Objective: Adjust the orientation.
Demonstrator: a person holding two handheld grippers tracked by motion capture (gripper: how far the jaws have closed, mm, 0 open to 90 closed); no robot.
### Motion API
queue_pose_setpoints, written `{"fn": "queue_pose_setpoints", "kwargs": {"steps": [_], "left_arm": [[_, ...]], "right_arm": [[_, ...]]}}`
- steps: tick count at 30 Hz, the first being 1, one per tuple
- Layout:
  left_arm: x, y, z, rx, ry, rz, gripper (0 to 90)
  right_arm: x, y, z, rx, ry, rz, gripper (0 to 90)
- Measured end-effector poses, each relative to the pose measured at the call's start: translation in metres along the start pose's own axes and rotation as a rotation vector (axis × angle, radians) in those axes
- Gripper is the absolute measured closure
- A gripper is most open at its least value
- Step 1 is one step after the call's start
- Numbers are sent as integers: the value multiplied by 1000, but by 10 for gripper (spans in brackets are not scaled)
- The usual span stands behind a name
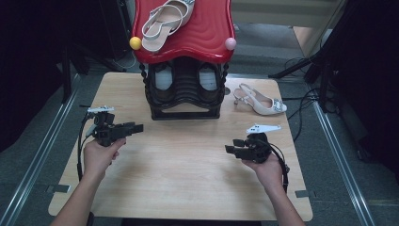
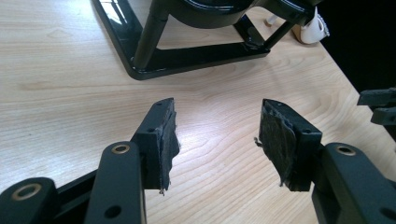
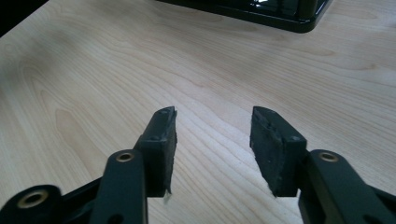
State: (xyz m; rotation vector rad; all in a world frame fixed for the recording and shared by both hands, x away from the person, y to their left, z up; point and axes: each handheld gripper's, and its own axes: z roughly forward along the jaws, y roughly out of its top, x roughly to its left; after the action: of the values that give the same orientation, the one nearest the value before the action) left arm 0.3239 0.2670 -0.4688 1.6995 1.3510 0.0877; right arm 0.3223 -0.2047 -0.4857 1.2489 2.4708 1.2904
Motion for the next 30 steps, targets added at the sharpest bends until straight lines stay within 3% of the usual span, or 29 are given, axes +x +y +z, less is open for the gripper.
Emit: {"fn": "queue_pose_setpoints", "kwargs": {"steps": [3,7,12,20,30], "left_arm": [[1,0,1,7,13,-1,462],[1,-2,2,6,7,3,462],[1,-2,3,4,-3,-7,464],[-2,-2,4,17,-18,2,460],[-2,-2,5,32,-20,13,460]], "right_arm": [[-1,1,1,-3,-5,15,594],[-8,6,0,-6,-30,28,748],[-29,16,-5,-39,-51,111,900],[-53,37,-8,-65,-106,142,900],[-94,68,1,-83,-186,184,900]]}}
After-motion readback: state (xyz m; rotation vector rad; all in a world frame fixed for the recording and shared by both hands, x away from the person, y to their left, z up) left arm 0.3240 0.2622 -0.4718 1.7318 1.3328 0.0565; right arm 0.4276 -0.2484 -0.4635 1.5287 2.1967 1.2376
